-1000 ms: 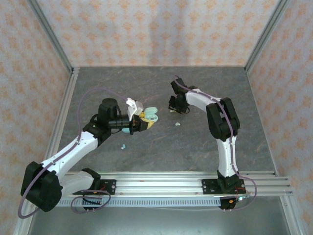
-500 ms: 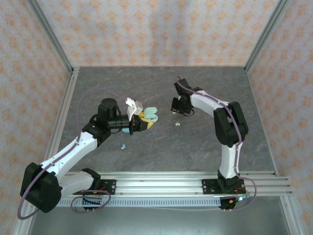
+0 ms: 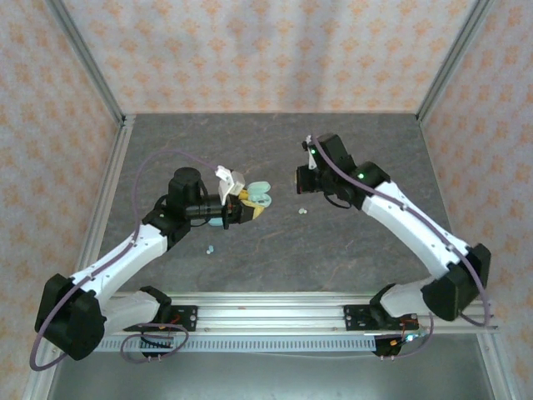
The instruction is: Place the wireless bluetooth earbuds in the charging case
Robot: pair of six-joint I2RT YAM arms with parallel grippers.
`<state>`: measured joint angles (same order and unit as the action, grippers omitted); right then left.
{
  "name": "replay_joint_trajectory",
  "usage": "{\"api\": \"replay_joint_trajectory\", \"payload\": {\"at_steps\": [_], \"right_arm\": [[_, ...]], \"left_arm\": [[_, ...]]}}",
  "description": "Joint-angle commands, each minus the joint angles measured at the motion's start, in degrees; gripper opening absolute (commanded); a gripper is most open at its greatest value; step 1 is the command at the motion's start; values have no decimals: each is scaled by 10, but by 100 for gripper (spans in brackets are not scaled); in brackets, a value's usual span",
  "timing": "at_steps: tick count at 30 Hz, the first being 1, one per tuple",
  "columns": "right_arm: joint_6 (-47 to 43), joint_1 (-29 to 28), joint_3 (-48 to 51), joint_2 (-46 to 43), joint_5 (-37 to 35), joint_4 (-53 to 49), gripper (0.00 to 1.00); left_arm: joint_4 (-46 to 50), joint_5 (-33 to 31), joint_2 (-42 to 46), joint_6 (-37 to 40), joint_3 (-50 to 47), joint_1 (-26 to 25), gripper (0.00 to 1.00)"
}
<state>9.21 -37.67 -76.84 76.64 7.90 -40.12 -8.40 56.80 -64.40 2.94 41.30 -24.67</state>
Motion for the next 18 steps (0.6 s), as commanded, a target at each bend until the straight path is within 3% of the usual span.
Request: {"api": "replay_joint_trajectory", "payload": {"at_steps": [1, 9, 18], "right_arm": [[-44, -38, -20, -42, -69, -38, 0], [-82, -119, -14, -85, -28, 25, 0], [-131, -151, -27, -56, 30, 61, 0]], "left_arm": [[-17, 19, -6, 8, 28, -4, 10], [-16, 25, -13, 11, 43, -10, 10], [-23, 31, 3, 21, 36, -10, 11]]}}
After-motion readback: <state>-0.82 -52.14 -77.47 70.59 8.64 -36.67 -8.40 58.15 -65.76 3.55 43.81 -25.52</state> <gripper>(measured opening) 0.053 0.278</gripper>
